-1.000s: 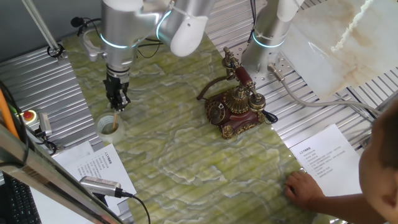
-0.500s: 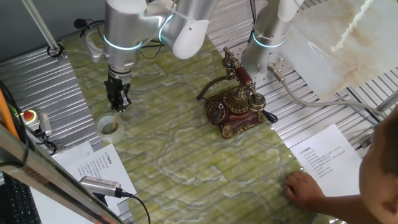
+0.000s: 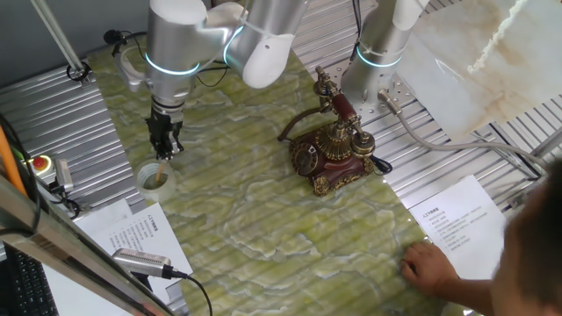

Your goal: Dial a number on an old rotary phone

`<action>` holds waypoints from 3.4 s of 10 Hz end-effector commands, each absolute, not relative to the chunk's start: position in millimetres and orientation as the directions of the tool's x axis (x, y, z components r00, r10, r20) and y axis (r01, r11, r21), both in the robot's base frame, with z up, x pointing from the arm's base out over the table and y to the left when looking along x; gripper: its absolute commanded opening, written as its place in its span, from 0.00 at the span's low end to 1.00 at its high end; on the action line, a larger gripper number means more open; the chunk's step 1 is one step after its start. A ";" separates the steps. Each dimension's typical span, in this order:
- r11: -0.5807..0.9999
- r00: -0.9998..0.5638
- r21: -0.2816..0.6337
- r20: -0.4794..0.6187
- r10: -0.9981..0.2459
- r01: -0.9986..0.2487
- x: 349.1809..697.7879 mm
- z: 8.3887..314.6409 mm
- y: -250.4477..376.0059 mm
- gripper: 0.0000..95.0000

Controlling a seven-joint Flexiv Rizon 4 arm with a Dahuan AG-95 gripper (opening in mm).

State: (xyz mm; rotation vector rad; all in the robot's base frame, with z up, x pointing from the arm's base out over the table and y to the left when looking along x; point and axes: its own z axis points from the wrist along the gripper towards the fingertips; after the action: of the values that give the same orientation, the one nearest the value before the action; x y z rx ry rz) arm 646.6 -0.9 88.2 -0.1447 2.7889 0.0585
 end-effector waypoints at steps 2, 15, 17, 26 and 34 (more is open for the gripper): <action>0.994 -0.934 0.022 -0.344 -0.094 -0.108 645.9 88.7 -1.1 0.00; 0.992 -0.916 0.017 -0.387 -0.106 -0.122 646.7 83.4 -0.9 0.20; 0.992 -0.916 0.016 -0.387 -0.108 -0.124 646.7 83.3 -0.7 0.20; 0.990 -0.913 0.021 -0.389 -0.122 -0.142 652.2 88.8 2.4 0.20; 0.991 -0.913 0.026 -0.393 -0.108 -0.128 652.5 90.4 -0.2 0.20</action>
State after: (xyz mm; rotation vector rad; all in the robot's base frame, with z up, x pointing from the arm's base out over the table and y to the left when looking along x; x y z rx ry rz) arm 651.2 0.0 91.7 -0.1768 2.7304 0.0793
